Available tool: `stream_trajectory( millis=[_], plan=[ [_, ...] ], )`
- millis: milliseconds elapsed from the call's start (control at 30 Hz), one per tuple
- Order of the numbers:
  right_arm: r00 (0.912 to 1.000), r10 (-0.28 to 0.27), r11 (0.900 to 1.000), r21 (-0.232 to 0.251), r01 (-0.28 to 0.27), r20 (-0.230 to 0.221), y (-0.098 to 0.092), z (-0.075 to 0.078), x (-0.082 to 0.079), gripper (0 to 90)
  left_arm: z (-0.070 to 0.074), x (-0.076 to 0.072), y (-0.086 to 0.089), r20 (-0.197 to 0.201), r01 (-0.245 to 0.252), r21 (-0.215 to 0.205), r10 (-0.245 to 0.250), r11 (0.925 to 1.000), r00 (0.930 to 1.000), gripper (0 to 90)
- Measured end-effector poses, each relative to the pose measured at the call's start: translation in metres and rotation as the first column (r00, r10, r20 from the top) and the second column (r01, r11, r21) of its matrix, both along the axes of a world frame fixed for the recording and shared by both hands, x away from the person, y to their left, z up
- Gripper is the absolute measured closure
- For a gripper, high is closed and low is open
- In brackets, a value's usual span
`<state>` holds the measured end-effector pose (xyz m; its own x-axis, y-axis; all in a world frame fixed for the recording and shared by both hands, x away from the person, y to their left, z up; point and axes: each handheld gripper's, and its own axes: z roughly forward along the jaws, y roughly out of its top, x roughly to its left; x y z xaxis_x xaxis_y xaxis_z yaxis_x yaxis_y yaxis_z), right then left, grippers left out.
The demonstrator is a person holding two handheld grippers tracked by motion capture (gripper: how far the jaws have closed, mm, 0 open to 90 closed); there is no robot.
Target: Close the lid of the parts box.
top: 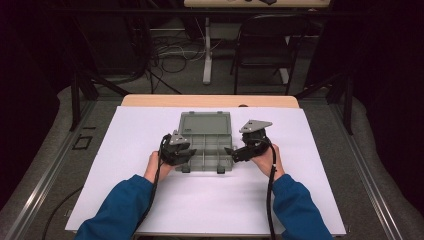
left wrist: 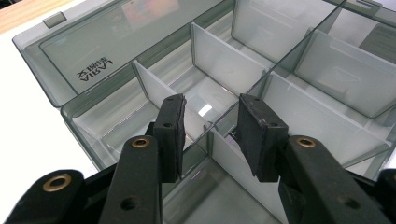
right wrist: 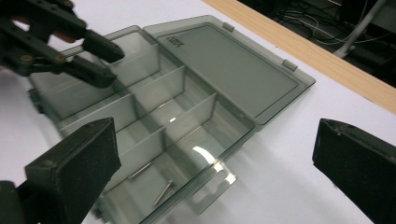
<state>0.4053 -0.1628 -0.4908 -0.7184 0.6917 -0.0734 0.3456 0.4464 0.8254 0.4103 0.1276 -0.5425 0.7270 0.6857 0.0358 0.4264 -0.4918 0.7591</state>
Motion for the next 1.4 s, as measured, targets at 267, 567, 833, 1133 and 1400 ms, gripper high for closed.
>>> stream_trajectory(
  millis=[267, 567, 833, 1133, 1400],
  plan=[
    [0.9998, -0.017, 1.0, -0.021, 0.016, -0.015, 0.002, -0.001, 0.02, 0.0, 0.0, 0.0, 0.0, 0.001, 0.0, -0.004, 0.0, 1.0, 1.0, 62.1],
    [0.9982, -0.059, 0.996, -0.073, 0.058, -0.012, 0.005, 0.003, 0.041, 21.4, 0.0, 0.0, 0.0, 0.002, -0.002, -0.005, 0.002, 1.0, 1.0, 62.1],
    [0.9957, -0.088, 0.991, -0.101, 0.085, -0.028, 0.007, -0.002, 0.057, 71.1, -0.001, 0.0, 0.0, 0.003, -0.002, -0.005, 0.002, 1.0, 1.0, 62.1],
    [0.9924, -0.118, 0.981, -0.159, 0.111, -0.034, 0.005, -0.018, 0.072, 90.0, -0.001, 0.0, 0.0, 0.005, -0.002, -0.007, 0.002, 1.0, 1.0, 62.2],
    [0.9844, -0.154, 0.969, -0.209, 0.134, -0.084, 0.009, -0.037, 0.082, 90.0, -0.001, 0.0, 0.0, 0.008, -0.003, -0.011, 0.003, 0.9999, 1.0, 62.2]
  ],
)
